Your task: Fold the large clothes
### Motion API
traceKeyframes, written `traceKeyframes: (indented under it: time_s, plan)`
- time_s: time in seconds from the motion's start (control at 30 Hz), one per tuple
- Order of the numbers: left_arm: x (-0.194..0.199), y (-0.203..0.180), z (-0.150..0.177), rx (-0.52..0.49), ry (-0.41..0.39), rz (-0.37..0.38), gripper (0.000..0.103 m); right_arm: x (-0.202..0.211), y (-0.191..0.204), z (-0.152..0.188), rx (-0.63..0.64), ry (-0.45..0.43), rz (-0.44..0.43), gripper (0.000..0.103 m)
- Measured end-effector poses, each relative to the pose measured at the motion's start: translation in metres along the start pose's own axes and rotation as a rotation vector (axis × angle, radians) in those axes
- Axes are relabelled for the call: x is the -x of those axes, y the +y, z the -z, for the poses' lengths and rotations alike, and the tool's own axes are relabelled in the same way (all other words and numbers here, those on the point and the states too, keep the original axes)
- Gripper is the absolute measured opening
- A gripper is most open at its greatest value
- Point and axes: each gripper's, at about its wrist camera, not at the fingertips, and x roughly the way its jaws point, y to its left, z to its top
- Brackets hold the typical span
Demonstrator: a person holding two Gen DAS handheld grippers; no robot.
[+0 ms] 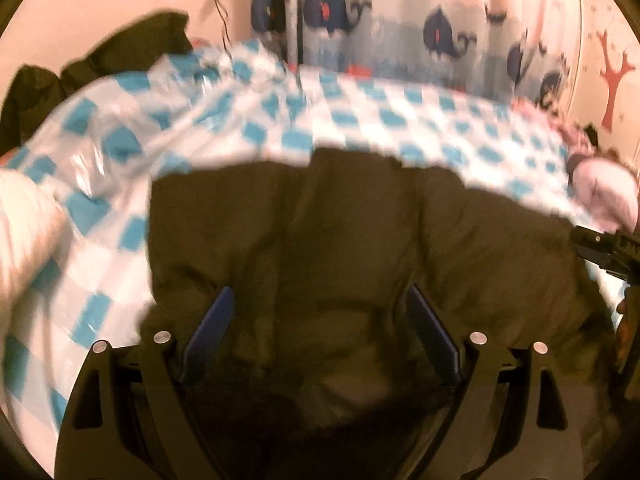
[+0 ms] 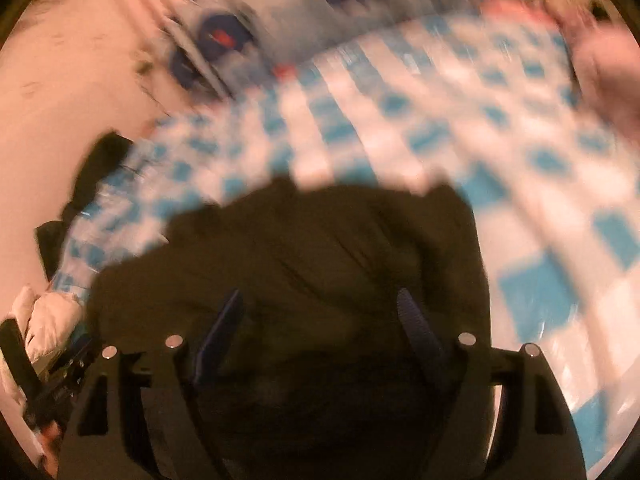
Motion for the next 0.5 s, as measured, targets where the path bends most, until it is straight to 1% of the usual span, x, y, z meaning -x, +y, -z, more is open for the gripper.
traceKeyframes:
  time_s: [0.03, 0.07, 0.13, 0.2, 0.23, 0.27, 0.33, 0.4, 0.5]
  plan:
    - [0.005, 0.003, -0.008, 0.013, -0.029, -0.003, 0.089, 0.006, 0.010, -0.008, 0.054, -0.043, 0.005, 0.077]
    - [0.006, 0.007, -0.016, 0.028, -0.055, -0.010, 0.091, 0.006, 0.015, -0.012, 0.081, -0.052, 0.010, 0.077]
    - [-0.001, 0.014, -0.026, 0.049, -0.061, -0.038, 0.091, -0.009, 0.017, -0.019, 0.104, -0.023, 0.023, 0.077]
    - [-0.019, 0.024, -0.031, 0.081, -0.035, -0.052, 0.091, -0.039, 0.006, -0.017, 0.092, 0.056, 0.055, 0.077]
    - [-0.034, 0.031, -0.030, 0.109, 0.003, -0.062, 0.091, -0.056, -0.003, -0.012, 0.090, 0.102, 0.076, 0.077]
    - [-0.048, 0.035, -0.025, 0.127, 0.044, -0.072, 0.091, -0.066, -0.011, -0.009, 0.073, 0.131, 0.077, 0.077]
    - [-0.072, 0.038, -0.012, 0.126, 0.112, -0.057, 0.092, -0.080, -0.032, -0.006, -0.005, 0.159, 0.049, 0.077]
    - [-0.082, 0.038, -0.002, 0.121, 0.127, -0.046, 0.093, -0.085, -0.040, -0.007, -0.038, 0.170, 0.035, 0.077]
    - [-0.090, 0.038, 0.001, 0.119, 0.146, -0.046, 0.094, -0.090, -0.041, -0.005, -0.032, 0.179, 0.048, 0.077]
